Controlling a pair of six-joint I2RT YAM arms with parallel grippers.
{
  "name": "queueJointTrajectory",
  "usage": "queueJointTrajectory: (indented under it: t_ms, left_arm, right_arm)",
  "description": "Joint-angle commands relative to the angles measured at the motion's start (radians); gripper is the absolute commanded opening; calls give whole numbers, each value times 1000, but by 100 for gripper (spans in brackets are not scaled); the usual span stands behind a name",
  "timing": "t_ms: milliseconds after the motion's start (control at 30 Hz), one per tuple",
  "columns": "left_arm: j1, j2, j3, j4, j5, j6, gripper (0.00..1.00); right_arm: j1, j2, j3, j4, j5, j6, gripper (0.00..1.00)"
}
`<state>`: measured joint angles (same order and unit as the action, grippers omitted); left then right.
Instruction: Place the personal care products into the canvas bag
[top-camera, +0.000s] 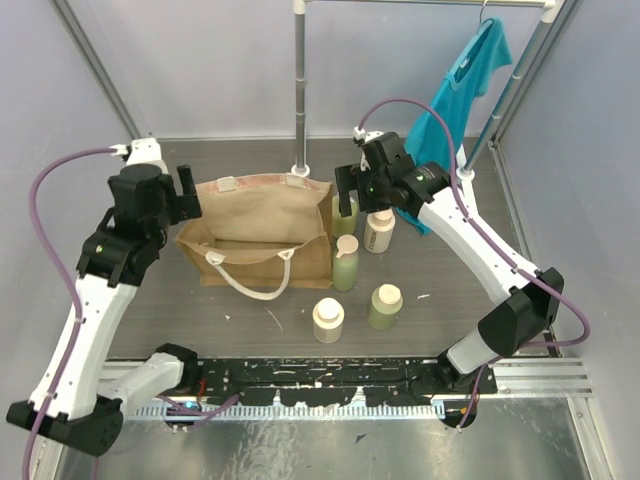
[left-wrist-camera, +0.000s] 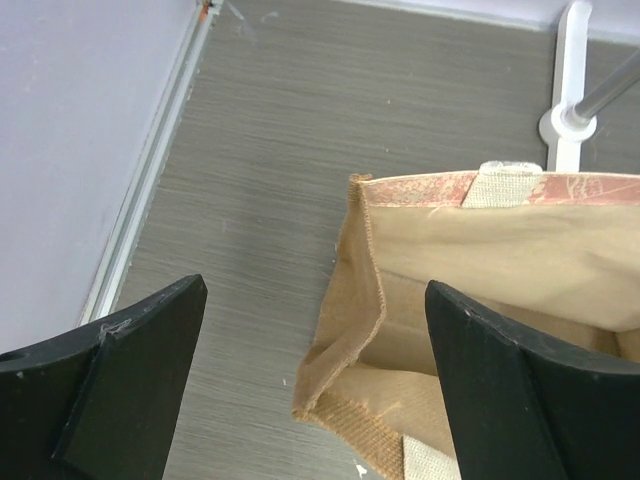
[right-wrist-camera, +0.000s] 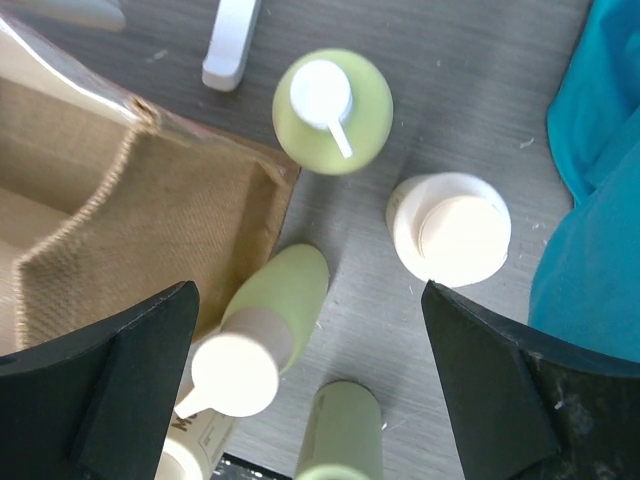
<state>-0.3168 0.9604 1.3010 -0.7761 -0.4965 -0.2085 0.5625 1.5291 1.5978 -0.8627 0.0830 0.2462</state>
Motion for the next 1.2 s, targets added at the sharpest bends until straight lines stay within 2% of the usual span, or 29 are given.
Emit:
queueJointTrajectory:
  t_ms: [0, 367, 533, 1167]
  left_arm:
    - [0, 48, 38, -38, 46, 62, 98]
    - [1, 152, 60, -75, 68, 91, 98]
    - [1, 151, 27, -65, 76, 86, 98]
    - [0, 118, -90, -53, 87, 89, 98]
  right_arm:
    - [0, -51, -21, -22, -15, 23, 99]
    - [36, -66, -71, -38, -49, 103, 97]
    - [81, -57, -83, -33, -41, 124, 97]
    - [132, -41, -149, 9, -39, 157, 100]
